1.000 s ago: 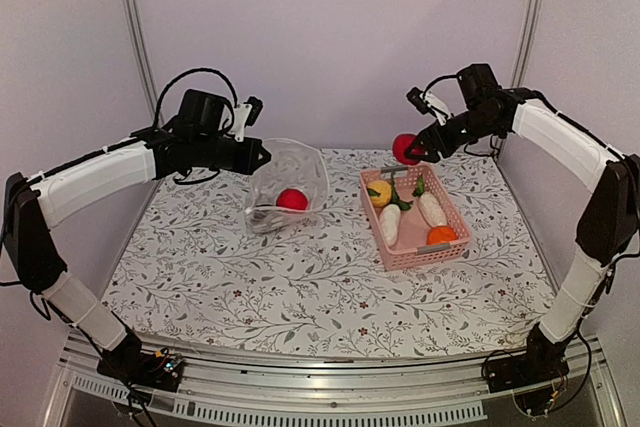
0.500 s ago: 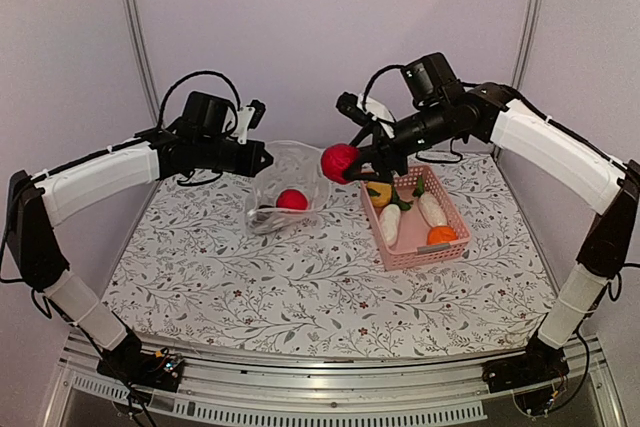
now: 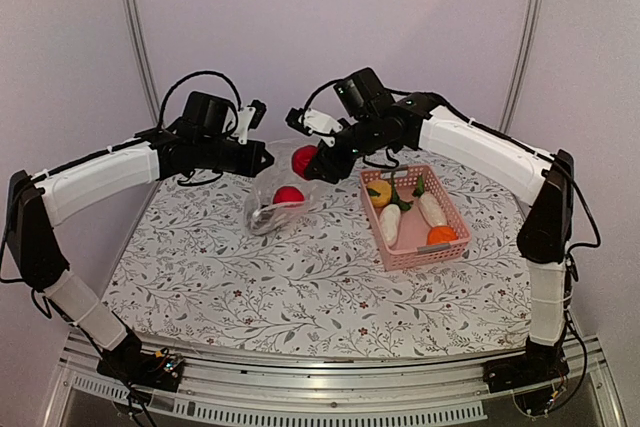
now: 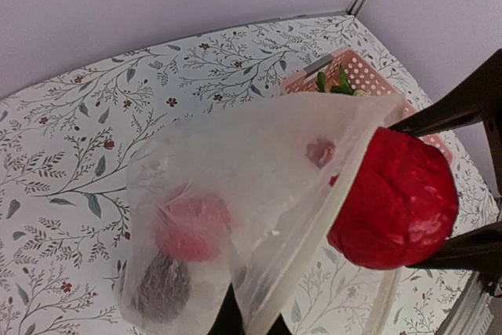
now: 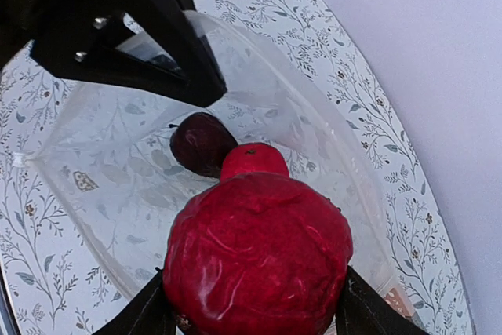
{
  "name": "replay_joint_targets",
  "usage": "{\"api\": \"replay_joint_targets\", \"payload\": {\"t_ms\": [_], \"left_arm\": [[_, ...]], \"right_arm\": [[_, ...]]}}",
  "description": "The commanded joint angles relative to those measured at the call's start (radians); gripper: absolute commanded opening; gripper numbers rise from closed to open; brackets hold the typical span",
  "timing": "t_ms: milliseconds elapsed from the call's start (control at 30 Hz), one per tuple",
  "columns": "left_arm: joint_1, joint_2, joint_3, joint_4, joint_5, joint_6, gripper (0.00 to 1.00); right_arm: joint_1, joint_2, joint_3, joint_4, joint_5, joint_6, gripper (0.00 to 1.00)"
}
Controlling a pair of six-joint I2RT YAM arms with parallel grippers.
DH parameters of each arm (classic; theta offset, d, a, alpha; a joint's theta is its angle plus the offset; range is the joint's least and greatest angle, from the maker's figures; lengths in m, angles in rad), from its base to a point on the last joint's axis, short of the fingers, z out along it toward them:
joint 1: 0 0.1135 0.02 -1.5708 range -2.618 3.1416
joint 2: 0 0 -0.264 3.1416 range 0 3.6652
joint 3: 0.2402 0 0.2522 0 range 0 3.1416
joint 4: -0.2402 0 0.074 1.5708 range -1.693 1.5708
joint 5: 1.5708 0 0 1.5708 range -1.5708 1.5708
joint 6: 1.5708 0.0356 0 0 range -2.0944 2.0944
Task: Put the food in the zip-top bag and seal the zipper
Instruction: Place the fake fruit in the zipper food storage bag, then adjust the zipper food storage bag at the center of the board.
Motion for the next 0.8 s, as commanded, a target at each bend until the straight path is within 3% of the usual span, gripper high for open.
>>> {"api": "replay_joint_targets", "payload": {"t_ms": [0, 100, 233, 367, 533, 767], "left_arm": [[-0.011, 0.008, 0.017, 0.001, 0.022, -0.002, 0.0], [-0.011, 0.014, 0.017, -0.001, 0.028, -0.002, 0.0], [-0.011, 0.02, 0.017, 0.0, 0.029, -0.002, 0.0], [-0.012, 0.027, 0.021, -0.008, 0.017, 0.0, 0.0], [-0.012, 0.035, 0.027, -0.017, 0.036, 0.014, 0.0], [-0.019, 0.075, 0.056, -0.058, 0.109, 0.031, 0.0]], "right_arm": [[0.017, 0.07, 0.038, 0.033, 0.25, 0.049, 0.66], [0.031, 0.096, 0.045, 0.058, 0.347, 0.055, 0.8], [0.034, 0.108, 0.072, 0.029, 0.293, 0.078, 0.98], [0.034, 0.037, 0.035, -0.006, 0.11, 0.07, 0.98], [0.035, -0.136, -0.165, 0.017, -0.15, -0.098, 0.87], [0.038, -0.237, -0.291, 0.007, -0.194, -0.295, 0.75]]}}
